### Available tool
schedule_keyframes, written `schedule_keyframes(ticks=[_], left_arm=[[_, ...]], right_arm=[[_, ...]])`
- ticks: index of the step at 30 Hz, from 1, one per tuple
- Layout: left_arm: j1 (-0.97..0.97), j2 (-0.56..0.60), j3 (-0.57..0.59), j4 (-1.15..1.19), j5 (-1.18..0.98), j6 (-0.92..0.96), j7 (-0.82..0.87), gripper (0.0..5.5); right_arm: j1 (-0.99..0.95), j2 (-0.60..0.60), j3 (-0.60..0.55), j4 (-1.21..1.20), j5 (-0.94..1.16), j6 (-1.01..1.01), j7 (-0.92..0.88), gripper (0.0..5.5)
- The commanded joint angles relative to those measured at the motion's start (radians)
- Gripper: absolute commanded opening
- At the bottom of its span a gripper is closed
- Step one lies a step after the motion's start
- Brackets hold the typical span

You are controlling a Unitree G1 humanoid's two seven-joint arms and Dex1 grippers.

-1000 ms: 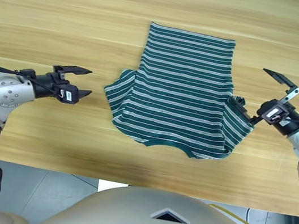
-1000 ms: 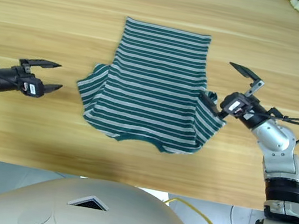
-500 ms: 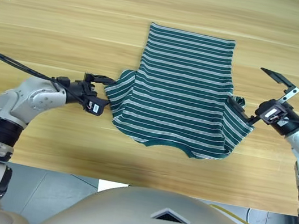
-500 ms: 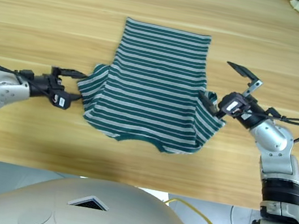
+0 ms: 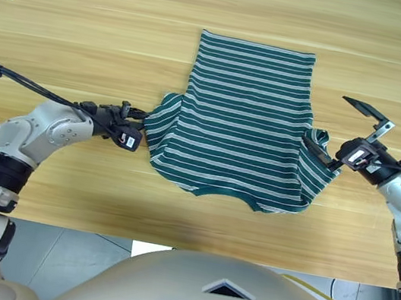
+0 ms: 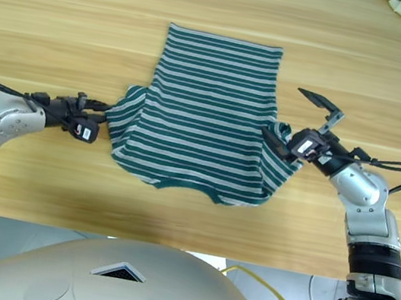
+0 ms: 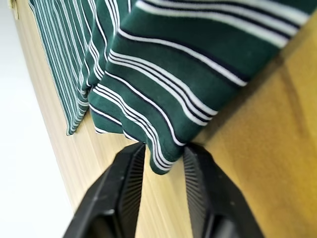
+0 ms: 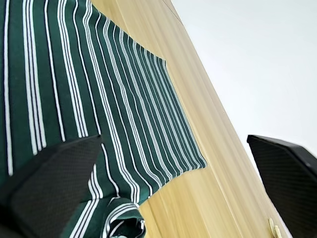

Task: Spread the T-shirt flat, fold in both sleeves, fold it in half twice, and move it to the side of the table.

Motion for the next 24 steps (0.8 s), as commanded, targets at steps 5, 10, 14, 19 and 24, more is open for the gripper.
schedule_keyframes(ticks=[5,10,14,19,24], left_arm=[[-0.025,0.004,-0.040,0.036,0.030,-0.001,0.025,0.03],[-0.041,0.000,-0.061,0.096,0.052,-0.022,0.074,0.03],[-0.070,-0.008,-0.075,0.173,0.078,-0.041,0.156,0.03],[-0.078,-0.014,-0.078,0.215,0.042,-0.113,0.224,0.03],[-0.079,-0.017,-0.068,0.224,0.034,-0.152,0.267,0.03]], right_arm=[[0.006,0.010,-0.007,-0.003,-0.021,0.002,0.001,5.40],[0.005,0.012,-0.007,0.001,-0.023,-0.001,0.000,5.40],[0.003,0.016,-0.008,0.005,-0.026,-0.001,-0.003,5.40],[0.003,0.025,-0.011,-0.001,-0.033,-0.003,-0.003,5.40],[0.017,0.025,-0.016,-0.006,-0.034,-0.007,-0.003,5.40]])
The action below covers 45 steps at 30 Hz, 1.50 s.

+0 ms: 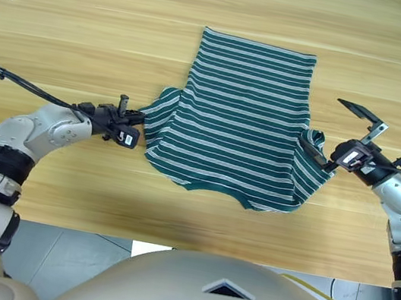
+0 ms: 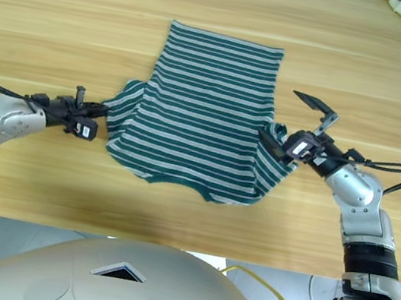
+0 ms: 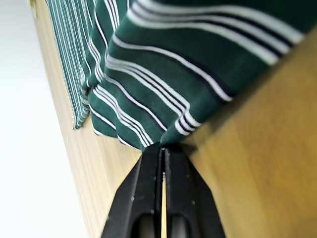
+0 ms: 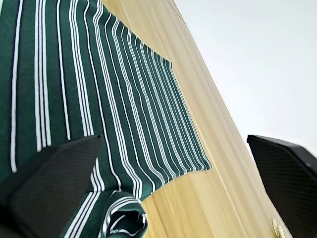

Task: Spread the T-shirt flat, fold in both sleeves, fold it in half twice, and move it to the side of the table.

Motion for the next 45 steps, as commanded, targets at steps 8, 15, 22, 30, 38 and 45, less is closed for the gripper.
schedule_keyframes(ticks=[8,15,22,30,38,45], left_arm=[[-0.010,0.012,0.011,0.007,-0.011,-0.015,0.064,0.03],[0.011,0.014,0.021,-0.033,-0.033,-0.031,0.071,0.03],[0.005,-0.012,0.025,-0.043,-0.074,-0.062,0.082,0.03],[-0.015,-0.038,0.021,-0.077,-0.110,-0.055,0.037,0.03],[-0.033,-0.063,0.018,-0.118,-0.138,-0.031,-0.019,0.03],[-0.035,-0.093,0.019,-0.145,-0.225,-0.024,-0.079,0.03]], right_arm=[[0.017,0.003,-0.009,-0.019,-0.009,-0.005,0.002,5.40],[0.020,0.004,-0.007,-0.020,-0.013,-0.006,0.003,5.40],[0.005,0.011,-0.003,0.010,-0.031,-0.010,-0.004,5.40],[-0.008,0.017,0.001,0.042,-0.051,-0.016,-0.011,5.40],[-0.020,0.021,0.006,0.060,-0.056,-0.024,-0.013,5.40],[-0.029,0.025,0.010,0.070,-0.056,-0.028,-0.015,5.40]])
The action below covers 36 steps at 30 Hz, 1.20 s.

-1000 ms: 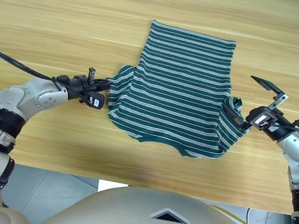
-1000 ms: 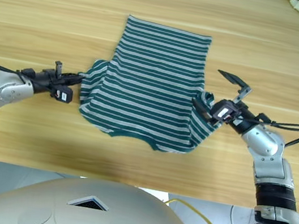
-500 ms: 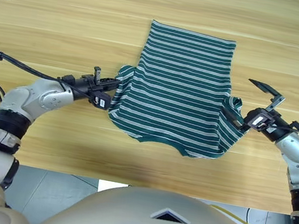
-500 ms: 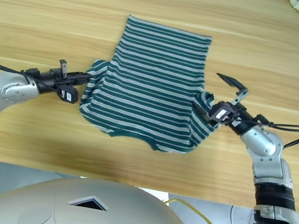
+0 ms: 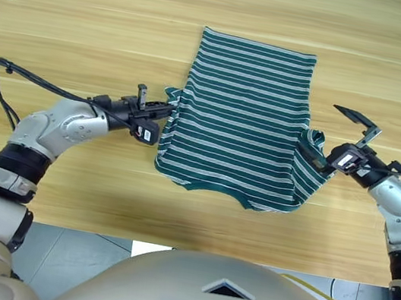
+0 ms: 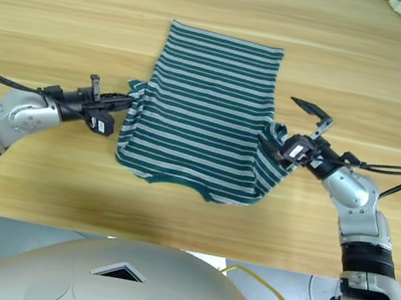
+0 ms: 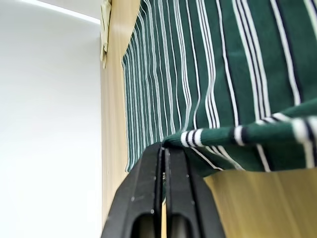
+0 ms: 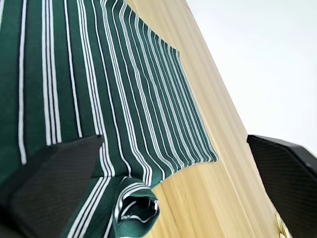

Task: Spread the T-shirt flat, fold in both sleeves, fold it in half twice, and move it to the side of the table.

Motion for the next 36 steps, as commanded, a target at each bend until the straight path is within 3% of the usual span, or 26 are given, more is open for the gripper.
schedule_keyframes(ticks=[1,36], left_arm=[[-0.018,-0.022,0.005,-0.011,-0.040,0.018,-0.038,0.03],[-0.015,-0.149,-0.083,0.081,-0.044,-0.001,-0.095,0.03]], right_arm=[[-0.015,0.011,0.003,0.005,-0.007,-0.006,-0.005,5.40],[0.003,0.022,0.010,-0.031,0.010,-0.004,0.009,5.40]])
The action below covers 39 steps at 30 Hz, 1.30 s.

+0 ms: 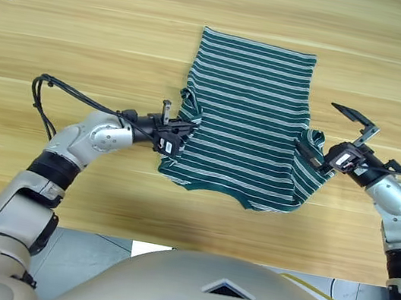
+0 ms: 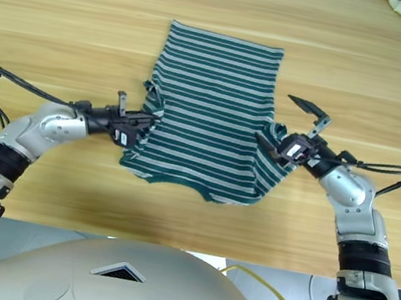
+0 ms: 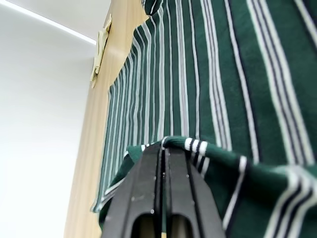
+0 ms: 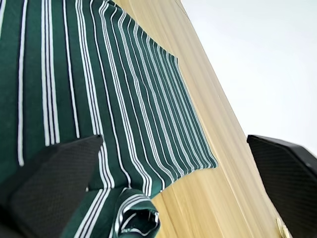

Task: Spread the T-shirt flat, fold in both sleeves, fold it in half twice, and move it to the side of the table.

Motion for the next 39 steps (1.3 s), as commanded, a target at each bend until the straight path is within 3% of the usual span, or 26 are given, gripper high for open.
schedule_keyframes(ticks=[1,9,14,18,23,27,36,39], left_arm=[[-0.015,-0.004,-0.007,0.022,-0.018,-0.013,-0.023,0.28],[-0.036,-0.038,0.018,0.060,-0.079,-0.039,-0.020,1.48],[-0.067,-0.083,0.055,0.088,-0.107,-0.038,0.039,2.27],[-0.077,-0.100,0.087,0.100,-0.128,-0.045,0.074,2.84],[-0.090,-0.097,0.110,0.146,-0.108,-0.053,0.118,2.84],[-0.097,-0.099,0.111,0.177,-0.091,-0.060,0.141,2.84],[-0.105,-0.096,0.112,0.211,-0.070,-0.079,0.176,2.84],[-0.102,-0.093,0.110,0.214,-0.066,-0.084,0.182,2.87]], right_arm=[[0.004,0.001,0.005,-0.015,0.008,-0.001,0.014,5.40],[0.021,-0.012,-0.006,-0.013,-0.002,-0.012,0.014,5.40],[0.088,-0.073,-0.090,-0.063,-0.080,0.006,-0.053,5.40],[0.100,-0.155,-0.173,-0.038,-0.284,0.123,-0.215,5.40],[0.229,-0.234,-0.222,-0.092,-0.388,0.226,-0.241,5.40],[0.311,-0.232,-0.129,-0.142,-0.375,0.180,-0.158,5.40],[0.296,-0.200,-0.003,-0.102,-0.385,0.155,-0.148,5.40],[0.293,-0.203,0.011,-0.094,-0.381,0.158,-0.149,4.85]])
